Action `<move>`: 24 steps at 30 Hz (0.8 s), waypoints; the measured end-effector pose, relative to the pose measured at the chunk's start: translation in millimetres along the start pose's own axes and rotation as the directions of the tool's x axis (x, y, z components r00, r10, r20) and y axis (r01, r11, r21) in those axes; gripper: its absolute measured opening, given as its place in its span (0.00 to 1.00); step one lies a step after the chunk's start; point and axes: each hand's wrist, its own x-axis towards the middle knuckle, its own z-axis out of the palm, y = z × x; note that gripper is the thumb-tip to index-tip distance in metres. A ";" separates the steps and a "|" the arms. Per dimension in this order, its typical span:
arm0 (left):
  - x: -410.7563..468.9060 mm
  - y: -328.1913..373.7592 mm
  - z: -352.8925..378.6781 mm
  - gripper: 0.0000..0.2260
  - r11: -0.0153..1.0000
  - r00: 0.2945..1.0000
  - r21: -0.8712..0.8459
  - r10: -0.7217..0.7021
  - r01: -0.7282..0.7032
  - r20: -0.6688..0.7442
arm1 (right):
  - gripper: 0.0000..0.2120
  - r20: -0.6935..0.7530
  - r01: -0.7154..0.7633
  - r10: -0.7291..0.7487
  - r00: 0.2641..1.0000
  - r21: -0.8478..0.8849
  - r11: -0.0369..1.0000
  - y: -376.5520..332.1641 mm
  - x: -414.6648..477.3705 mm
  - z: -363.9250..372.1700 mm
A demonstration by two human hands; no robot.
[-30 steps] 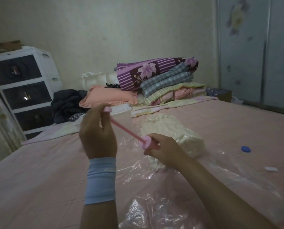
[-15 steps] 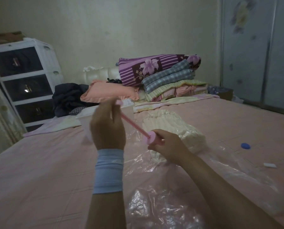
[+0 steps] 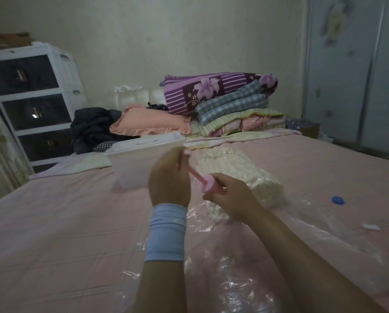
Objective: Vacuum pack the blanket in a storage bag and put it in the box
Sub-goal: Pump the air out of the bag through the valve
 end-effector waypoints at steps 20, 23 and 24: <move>21.3 3.7 -20.4 0.10 0.998 0.938 -0.054 0.024 -0.045 -0.345 | 0.23 0.006 -0.005 0.005 1.000 -0.019 1.000 6.8 -3.7 -2.7; 5.3 3.8 0.9 0.08 0.993 0.957 -0.113 0.004 -0.039 -0.292 | 0.23 -0.018 0.000 0.000 1.000 -0.014 1.000 6.0 -5.2 -1.2; -6.4 2.0 12.3 0.07 0.991 0.981 -0.130 -0.002 -0.024 -0.196 | 0.23 -0.032 0.003 -0.004 0.999 -0.024 1.000 5.7 -5.5 -0.2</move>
